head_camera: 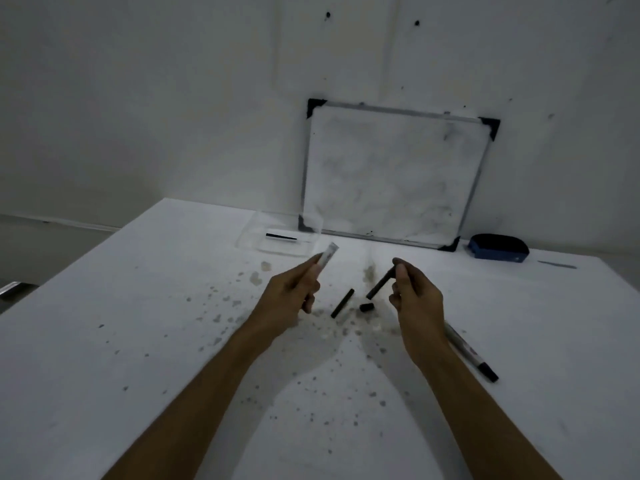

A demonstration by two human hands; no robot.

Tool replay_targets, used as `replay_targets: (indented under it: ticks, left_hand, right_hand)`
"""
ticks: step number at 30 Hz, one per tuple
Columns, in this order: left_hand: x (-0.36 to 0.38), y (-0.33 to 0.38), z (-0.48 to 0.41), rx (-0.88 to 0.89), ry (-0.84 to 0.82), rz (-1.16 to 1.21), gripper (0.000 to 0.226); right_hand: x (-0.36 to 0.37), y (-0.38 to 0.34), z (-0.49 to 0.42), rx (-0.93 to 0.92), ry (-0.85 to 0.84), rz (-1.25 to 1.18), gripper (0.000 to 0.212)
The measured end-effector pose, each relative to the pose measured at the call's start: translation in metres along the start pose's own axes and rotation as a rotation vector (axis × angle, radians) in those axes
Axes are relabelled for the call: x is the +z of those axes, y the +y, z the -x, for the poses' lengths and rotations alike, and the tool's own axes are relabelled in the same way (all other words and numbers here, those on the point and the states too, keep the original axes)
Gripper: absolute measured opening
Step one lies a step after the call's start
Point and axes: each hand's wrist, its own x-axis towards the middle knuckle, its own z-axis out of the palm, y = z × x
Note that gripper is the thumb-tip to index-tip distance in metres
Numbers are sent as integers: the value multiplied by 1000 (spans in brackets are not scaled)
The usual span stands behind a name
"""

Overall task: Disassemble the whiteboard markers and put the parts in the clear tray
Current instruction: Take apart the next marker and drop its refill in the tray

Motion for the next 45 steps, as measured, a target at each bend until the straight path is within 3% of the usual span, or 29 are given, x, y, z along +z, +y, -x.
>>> replay_targets:
  ticks: [3, 7, 17, 23, 28, 32, 36, 40, 45]
  left_hand:
    - [28, -1, -3, 106, -37, -196, 23]
    - [47, -12, 8, 135, -11, -211, 23]
    - [42, -19, 6, 113, 18, -226, 21]
    - [39, -24, 6, 113, 22, -271, 22]
    - [42, -24, 10, 297, 86, -554, 25]
    - [44, -21, 10, 377, 139, -671, 27]
    - [44, -23, 9, 402, 208, -800, 27]
    - [41, -24, 6, 291, 204, -643, 35]
    - [39, -26, 6, 226, 132, -368, 27]
  right_hand:
    - [-21, 9, 2, 127, -14, -186, 24]
    - [-22, 16, 1, 240, 1, -411, 23]
    - [-17, 21, -2, 236, 36, -291, 18]
    - [-13, 22, 3, 143, 106, -79, 16]
    - [-12, 17, 9, -163, 195, 131, 17]
    - [-8, 13, 20, -342, 84, 260, 19]
    - [0, 16, 25, -427, -132, 435, 29]
    - [-2, 18, 24, -391, -199, 534, 38]
    - [-7, 25, 18, -351, -291, 831, 38]
